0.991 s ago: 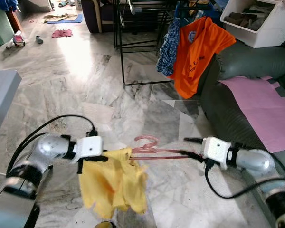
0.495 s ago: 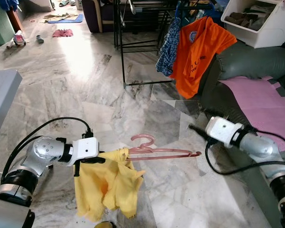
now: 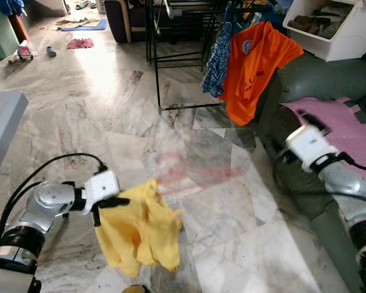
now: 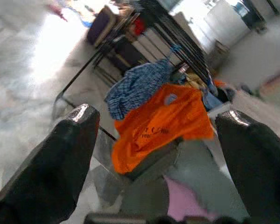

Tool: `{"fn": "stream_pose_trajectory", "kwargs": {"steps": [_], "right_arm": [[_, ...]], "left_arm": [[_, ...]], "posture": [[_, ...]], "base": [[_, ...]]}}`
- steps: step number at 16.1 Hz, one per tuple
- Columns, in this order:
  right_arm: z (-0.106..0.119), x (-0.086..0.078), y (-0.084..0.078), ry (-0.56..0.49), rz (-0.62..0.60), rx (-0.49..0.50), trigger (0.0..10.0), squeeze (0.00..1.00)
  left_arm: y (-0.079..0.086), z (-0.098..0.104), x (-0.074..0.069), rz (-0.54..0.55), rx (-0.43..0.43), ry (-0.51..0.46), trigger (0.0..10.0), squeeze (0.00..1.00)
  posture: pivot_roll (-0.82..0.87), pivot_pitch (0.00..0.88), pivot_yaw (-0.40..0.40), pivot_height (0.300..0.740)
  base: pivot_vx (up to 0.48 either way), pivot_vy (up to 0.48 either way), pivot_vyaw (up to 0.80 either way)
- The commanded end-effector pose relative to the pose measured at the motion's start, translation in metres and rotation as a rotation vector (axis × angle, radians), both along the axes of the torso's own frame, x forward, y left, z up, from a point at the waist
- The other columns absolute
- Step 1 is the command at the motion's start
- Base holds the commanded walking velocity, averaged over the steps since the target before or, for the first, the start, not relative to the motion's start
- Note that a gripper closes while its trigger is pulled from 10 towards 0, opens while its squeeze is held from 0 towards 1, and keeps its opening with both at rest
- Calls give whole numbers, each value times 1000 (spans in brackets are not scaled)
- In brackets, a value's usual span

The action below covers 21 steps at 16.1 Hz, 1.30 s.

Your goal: Hang hanger

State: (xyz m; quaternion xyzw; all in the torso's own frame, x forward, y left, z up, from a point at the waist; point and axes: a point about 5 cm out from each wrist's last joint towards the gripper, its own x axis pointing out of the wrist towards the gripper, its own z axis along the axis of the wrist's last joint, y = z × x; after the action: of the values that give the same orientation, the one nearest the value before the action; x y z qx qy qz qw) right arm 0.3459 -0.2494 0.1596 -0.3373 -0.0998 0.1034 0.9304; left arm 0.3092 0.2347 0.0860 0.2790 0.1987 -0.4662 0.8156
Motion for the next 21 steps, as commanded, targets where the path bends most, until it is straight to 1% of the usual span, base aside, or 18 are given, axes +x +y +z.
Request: {"fn": "stream_pose_trajectory", "kwargs": {"steps": [1, 3, 4, 5, 7, 8, 9, 11, 12, 13, 14, 15, 16, 17, 18, 19, 21], "right_arm": [[2, 4, -2, -1, -44, 65, 10000, 1000], [0, 6, -1, 10, -71, 95, 10000, 1000], [0, 6, -1, 10, -71, 95, 10000, 1000], [-4, 8, 2, 25, -96, 161, 10000, 1000], [-9, 10, 9, 45, -100, 246, 10000, 1000], [-18, 9, 21, 87, -58, 298, 10000, 647], [-23, 7, 27, 107, -40, 317, 10000, 0], [-32, 5, 37, 142, -12, 358, 10000, 0], [-43, 0, 48, 189, 26, 412, 10000, 0], [-49, -1, 52, 222, 25, 431, 10000, 0], [-61, -4, 57, 274, 14, 452, 10000, 0], [-63, -5, 63, 275, 30, 471, 10000, 0], [-64, -6, 67, 270, 50, 482, 10000, 0], [-67, -7, 71, 308, 78, 534, 10000, 0], [-70, -8, 75, 343, 95, 541, 10000, 0], [-69, -9, 81, 349, 132, 520, 10000, 0], [-68, -8, 92, 374, 200, 559, 10000, 0]], "left_arm": [[1, 8, 5, 64, -62, -50, 0, 0], [-1, 5, 2, 85, -88, -51, 0, 0], [-1, 5, 2, 85, -88, -51, 0, 0], [-5, 3, 2, 155, -152, -64, 0, 0], [-15, 8, 6, 207, -244, -100, 0, 0], [-26, 17, 10, 200, -324, -128, 0, 0], [-31, 22, 12, 198, -351, -140, 0, 0], [-37, 29, 15, 195, -383, -151, 0, 0], [-46, 35, 16, 180, -430, -150, 0, 0], [-49, 38, 16, 166, -446, -150, 0, 0], [-59, 45, 13, 101, -482, -156, 0, 0], [-64, 51, 9, 56, -495, -162, 0, 0], [-68, 54, 6, 13, -497, -168, 0, 0], [-71, 58, 4, -21, -501, -163, 0, 0], [-74, 62, 1, -66, -497, -158, 0, 0], [-78, 66, -2, -119, -476, -154, 0, 0], [-82, 70, -6, -189, -449, -156, 0, 0]], "posture": [[21, 40, -6, 740], [27, 35, -9, 740], [27, 35, -9, 740], [36, 29, -15, 740], [37, 27, -17, 740], [42, 26, -17, 740], [47, 26, -16, 740], [50, 27, -13, 740], [50, 30, -8, 740], [50, 31, -7, 740], [50, 35, -5, 740], [51, 36, -6, 740], [51, 36, -6, 740], [51, 36, -6, 740], [55, 41, -8, 740], [59, 43, -10, 740], [60, 44, -11, 740]], "base": [[0, 0, 0], [0, 0, 0], [0, 0, 0], [0, 0, 0], [0, 0, 0], [0, 0, 0], [0, 0, 0], [0, 0, 0], [0, 0, 0], [0, 0, 0], [0, 0, 0], [0, 0, 0], [0, 0, 0], [0, 0, 0], [0, 0, 0], [0, 0, 0], [0, 0, 0]]}}
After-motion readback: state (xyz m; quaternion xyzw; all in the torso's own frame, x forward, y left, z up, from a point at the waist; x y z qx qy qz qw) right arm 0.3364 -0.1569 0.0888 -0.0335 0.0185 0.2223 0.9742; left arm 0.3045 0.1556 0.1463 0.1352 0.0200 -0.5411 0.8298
